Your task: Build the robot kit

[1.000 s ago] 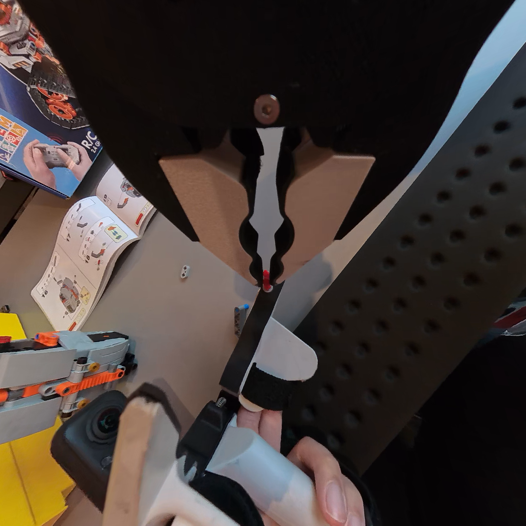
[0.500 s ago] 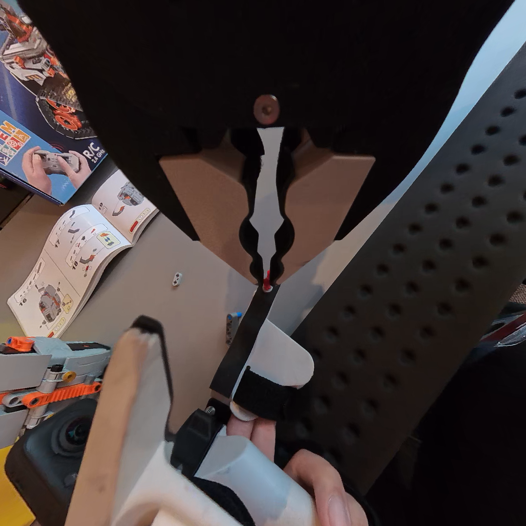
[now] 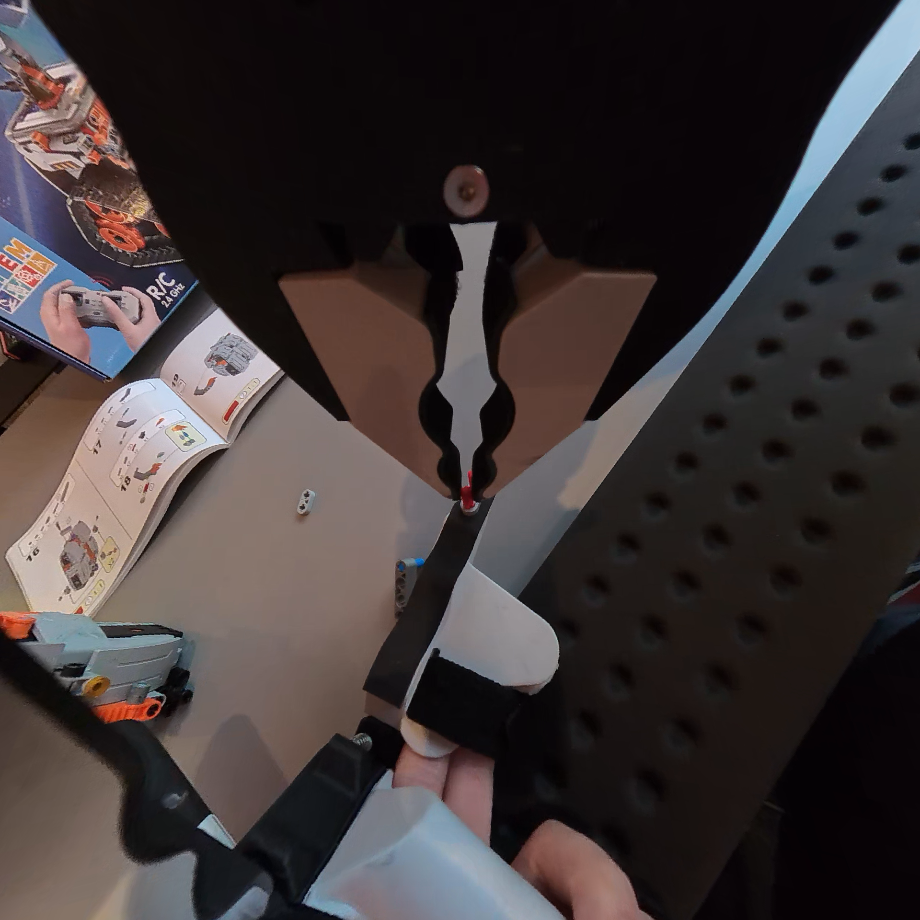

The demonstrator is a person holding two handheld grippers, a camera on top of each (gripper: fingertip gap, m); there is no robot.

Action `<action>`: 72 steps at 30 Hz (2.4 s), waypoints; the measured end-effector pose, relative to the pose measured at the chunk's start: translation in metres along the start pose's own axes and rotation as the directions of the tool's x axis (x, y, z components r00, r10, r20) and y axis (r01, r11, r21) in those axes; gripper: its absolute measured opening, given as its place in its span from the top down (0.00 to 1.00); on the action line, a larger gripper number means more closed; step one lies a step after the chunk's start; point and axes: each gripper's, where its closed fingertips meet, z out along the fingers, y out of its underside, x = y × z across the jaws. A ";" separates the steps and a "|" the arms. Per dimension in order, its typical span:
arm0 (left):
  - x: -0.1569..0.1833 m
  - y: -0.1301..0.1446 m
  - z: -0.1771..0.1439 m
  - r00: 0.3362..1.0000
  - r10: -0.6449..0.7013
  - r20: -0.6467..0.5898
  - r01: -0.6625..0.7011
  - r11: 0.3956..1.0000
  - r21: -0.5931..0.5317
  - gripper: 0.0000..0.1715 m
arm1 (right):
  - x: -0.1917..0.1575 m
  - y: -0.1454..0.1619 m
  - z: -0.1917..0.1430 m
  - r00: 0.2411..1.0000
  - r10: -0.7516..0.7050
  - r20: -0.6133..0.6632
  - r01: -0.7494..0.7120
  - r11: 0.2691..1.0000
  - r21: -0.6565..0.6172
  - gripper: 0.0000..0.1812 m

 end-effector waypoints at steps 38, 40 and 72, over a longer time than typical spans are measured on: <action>-0.007 0.007 0.001 0.999 0.015 0.046 -0.013 0.999 -0.044 0.08 | -0.004 0.002 0.008 0.998 -0.047 -0.039 0.044 0.998 -0.055 0.98; -0.007 0.006 0.001 0.999 0.016 0.041 -0.015 0.999 -0.040 0.08 | -0.003 0.001 0.008 0.999 -0.034 -0.041 0.033 0.998 -0.044 0.98; -0.009 -0.016 0.058 0.987 0.143 -0.078 -0.151 0.983 -0.102 0.17 | 0.007 0.066 -0.031 0.946 0.195 -0.259 -0.213 0.976 -0.042 0.97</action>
